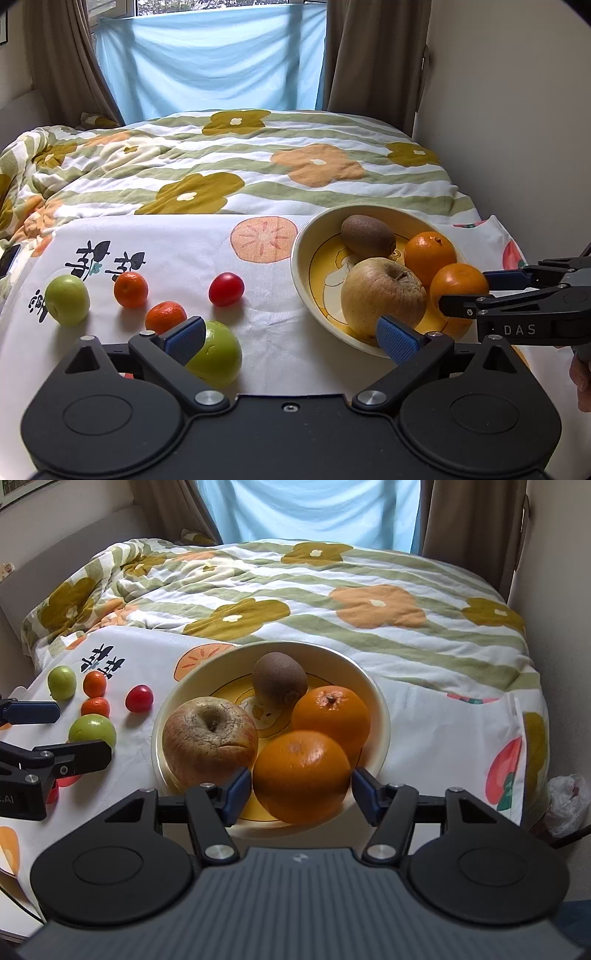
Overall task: Organize fruits
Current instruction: 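Release the apple in the bowl with the left tool while the right tool releases the orange, then withdraw both tools from the bowl toward the remaining fruits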
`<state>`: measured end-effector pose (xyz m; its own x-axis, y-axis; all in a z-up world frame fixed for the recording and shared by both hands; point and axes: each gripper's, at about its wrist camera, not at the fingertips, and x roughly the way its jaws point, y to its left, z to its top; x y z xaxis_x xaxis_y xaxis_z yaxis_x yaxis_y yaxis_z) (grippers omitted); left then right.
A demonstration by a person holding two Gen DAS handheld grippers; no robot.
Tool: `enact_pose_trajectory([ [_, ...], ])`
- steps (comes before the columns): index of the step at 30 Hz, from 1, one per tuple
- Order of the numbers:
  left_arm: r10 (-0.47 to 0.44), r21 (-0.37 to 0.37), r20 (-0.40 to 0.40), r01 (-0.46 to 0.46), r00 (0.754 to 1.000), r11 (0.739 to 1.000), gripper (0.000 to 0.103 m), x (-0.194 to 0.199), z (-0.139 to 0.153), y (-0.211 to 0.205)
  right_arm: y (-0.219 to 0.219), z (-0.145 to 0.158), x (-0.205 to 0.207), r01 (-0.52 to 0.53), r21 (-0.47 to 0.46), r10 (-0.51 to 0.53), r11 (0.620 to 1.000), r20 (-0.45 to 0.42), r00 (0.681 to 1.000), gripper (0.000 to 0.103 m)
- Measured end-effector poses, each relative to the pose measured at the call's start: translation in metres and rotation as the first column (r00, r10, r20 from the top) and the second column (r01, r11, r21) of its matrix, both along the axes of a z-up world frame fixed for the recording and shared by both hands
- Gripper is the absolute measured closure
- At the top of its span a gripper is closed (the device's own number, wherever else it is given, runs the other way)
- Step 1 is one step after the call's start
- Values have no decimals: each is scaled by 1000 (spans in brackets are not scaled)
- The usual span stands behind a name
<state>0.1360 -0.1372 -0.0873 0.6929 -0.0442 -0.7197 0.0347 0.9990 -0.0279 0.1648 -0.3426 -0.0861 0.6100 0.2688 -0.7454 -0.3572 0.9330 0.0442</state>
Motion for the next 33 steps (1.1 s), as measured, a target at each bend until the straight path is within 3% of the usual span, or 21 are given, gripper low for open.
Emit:
enact_pose_trajectory([
  [1, 3, 0, 1, -3, 1000, 1000, 2, -1, 0, 0, 1, 1, -3, 3, -15, -3, 1000, 21, 1000, 0],
  [4, 7, -3, -1, -7, 1000, 1000, 2, -2, -1, 1, -1, 5, -10, 8, -38, -5, 999, 76, 997, 0],
  [18, 30, 8, 29, -30, 999, 1000, 2, -31, 22, 6, -14, 28, -24, 66, 24, -67, 998, 72, 995, 0],
  [33, 164, 53, 111, -171, 980, 984, 1, -94, 61, 54, 9, 72, -57, 38, 146, -51, 989, 85, 995, 0],
])
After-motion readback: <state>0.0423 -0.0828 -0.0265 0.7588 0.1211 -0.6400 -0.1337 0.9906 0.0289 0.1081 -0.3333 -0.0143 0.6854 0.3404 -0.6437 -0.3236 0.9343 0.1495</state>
